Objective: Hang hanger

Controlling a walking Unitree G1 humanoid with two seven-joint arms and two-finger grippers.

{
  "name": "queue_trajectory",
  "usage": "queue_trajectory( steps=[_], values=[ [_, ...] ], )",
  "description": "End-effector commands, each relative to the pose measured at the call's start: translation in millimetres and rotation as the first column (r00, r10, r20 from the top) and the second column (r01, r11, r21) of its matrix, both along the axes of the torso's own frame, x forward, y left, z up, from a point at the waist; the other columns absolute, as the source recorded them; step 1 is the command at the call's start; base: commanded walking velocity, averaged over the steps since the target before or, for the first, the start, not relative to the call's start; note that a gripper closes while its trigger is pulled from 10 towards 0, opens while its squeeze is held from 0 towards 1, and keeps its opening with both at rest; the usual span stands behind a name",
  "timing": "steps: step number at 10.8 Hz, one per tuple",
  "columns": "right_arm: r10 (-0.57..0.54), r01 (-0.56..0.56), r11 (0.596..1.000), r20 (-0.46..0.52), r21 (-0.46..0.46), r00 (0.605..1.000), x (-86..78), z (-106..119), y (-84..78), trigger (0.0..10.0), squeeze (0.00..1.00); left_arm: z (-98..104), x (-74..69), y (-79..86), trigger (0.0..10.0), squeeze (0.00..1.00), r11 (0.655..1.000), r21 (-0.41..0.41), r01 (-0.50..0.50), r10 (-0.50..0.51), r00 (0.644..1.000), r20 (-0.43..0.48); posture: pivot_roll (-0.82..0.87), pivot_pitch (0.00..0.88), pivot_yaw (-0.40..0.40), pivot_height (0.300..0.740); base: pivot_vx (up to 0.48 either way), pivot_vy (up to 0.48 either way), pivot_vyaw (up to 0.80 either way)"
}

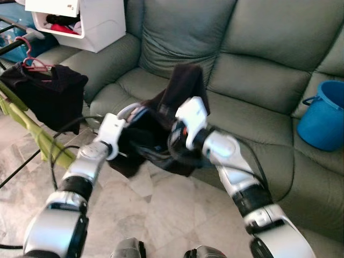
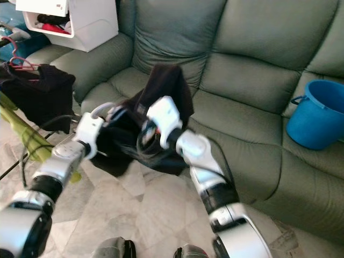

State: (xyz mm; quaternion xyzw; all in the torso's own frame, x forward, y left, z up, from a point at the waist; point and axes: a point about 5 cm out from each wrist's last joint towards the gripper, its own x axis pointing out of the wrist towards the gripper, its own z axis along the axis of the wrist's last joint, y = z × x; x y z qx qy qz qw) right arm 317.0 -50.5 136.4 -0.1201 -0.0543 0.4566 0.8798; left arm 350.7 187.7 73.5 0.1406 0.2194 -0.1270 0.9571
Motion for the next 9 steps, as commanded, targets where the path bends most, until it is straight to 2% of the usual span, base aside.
queue_trajectory(
  steps=[1, 2, 3, 4, 5, 6, 7, 8, 9],
  values=[
    [0.112, -0.116, 0.989, -0.048, -0.09, 0.993, -13.3, -15, 9.9, 0.0, 0.0, 28, 15.8, -0.1, 0.0, 0.0, 0.999, -0.038, -0.035, 0.039, 0.995, 0.092, -0.08, 0.0, -0.038, 0.74, 0.0, 0.0, 0.0],
    [0.196, -0.212, 0.957, -0.1, -0.198, 0.975, -30.5, -34, 7.0, 0.0, 0.0, 33, 17.9, 5.8, 0.0, 0.0, 0.997, -0.033, -0.073, 0.076, 0.991, 0.113, -0.08, 0.0, -0.04, 0.74, 0.0, 0.0, 0.0],
    [0.208, -0.23, 0.94, -0.11, -0.251, 0.972, -36.2, -43, 5.8, 0.0, 0.0, 34, 18.3, 9.8, 0.0, 0.0, 0.995, -0.036, -0.09, 0.093, 0.989, 0.116, -0.08, 0.0, -0.04, 0.74, 0.0, 0.0, 0.0],
    [0.105, -0.108, 0.935, -0.027, -0.338, 0.994, -26.3, -47, -1.6, 10.0, 0.0, 34, 17.7, 12.1, 0.0, 0.0, 0.997, -0.024, -0.08, 0.082, 0.99, 0.114, -0.08, 0.0, -0.04, 0.74, 0.0, 0.0, 0.0],
    [-0.017, 0.033, 0.95, 0.053, -0.311, 0.998, -12.6, -39, -10.6, 10.0, 0.0, 34, 17.3, 13.1, 0.0, 0.0, 0.998, -0.001, -0.065, 0.065, 0.99, 0.123, -0.08, 0.0, -0.04, 0.74, 0.0, 0.0, 0.0],
    [-0.14, 0.178, 0.946, 0.155, -0.271, 0.978, -2.5, -28, -19.0, 10.0, 0.0, 34, 17.1, 13.6, 0.0, 0.0, 0.998, 0.0, -0.068, 0.067, 0.99, 0.125, -0.08, 0.0, -0.04, 0.74, 0.0, 0.0, 0.0],
    [-0.167, 0.195, 0.959, 0.145, -0.204, 0.975, -3.2, -24, -22.8, 10.0, 0.0, 34, 17.3, 14.7, 0.0, 0.0, 0.997, 0.001, -0.076, 0.075, 0.989, 0.127, -0.08, 0.0, -0.04, 0.74, 0.0, 0.0, 0.0],
    [-0.193, 0.223, 0.955, 0.158, -0.198, 0.968, -5.4, -26, -27.7, 10.0, 1.0, 34, 17.4, 16.1, 0.0, 0.0, 0.997, 0.006, -0.08, 0.079, 0.989, 0.126, -0.08, 0.0, -0.041, 0.74, 0.0, 0.0, 0.0],
    [-0.179, 0.2, 0.951, 0.105, -0.237, 0.978, -12.5, -40, -29.2, 10.0, 1.0, 37, 18.5, 21.0, 0.0, 0.0, 0.994, 0.021, -0.107, 0.103, 0.986, 0.133, -0.08, 0.0, -0.04, 0.74, 0.0, 0.0, 0.0]
  ],
)
